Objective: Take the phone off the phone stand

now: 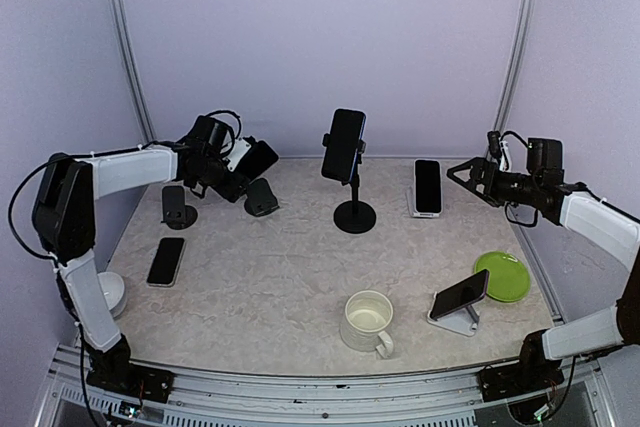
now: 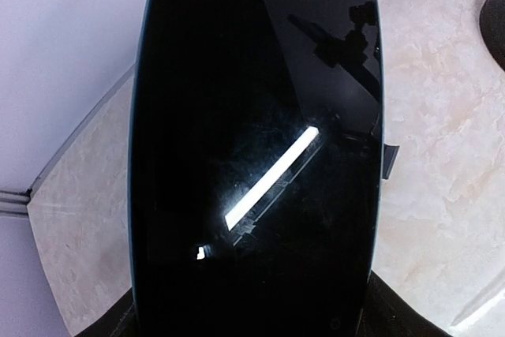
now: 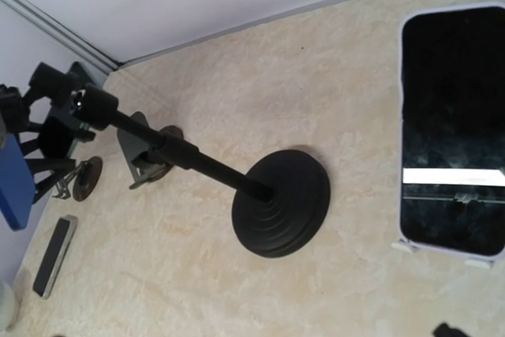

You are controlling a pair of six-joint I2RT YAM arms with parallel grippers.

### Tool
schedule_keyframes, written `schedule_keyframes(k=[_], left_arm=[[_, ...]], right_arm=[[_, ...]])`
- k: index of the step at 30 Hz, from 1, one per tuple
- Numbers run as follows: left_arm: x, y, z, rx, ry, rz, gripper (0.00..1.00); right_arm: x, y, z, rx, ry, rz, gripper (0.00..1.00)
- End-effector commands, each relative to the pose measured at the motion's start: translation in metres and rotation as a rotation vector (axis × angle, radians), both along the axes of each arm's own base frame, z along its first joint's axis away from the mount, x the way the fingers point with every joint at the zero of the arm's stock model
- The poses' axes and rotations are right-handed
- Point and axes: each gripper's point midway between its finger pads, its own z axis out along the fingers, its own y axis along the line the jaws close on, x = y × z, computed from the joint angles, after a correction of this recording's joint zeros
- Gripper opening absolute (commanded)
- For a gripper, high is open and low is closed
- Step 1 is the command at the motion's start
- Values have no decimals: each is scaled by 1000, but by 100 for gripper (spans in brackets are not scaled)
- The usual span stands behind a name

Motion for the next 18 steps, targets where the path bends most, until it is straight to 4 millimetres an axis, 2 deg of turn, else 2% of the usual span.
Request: schedule_keyframes(k=[1,9,14,18], left_arm=[[-12,-2,32,-137,-49,79,22],[-62,-5,40,-287,-1,195,20],[-102,-6,34,-365,62,255,20],[-130,-2,20,-447,129,324,20]], right_arm=[[-1,7,3,6,-23,34,100],[-2,10,0,-1,-24,60,100],[-4,11,-2,-9,-29,79,100],[-5,12,-4,-9,-28,93,100]])
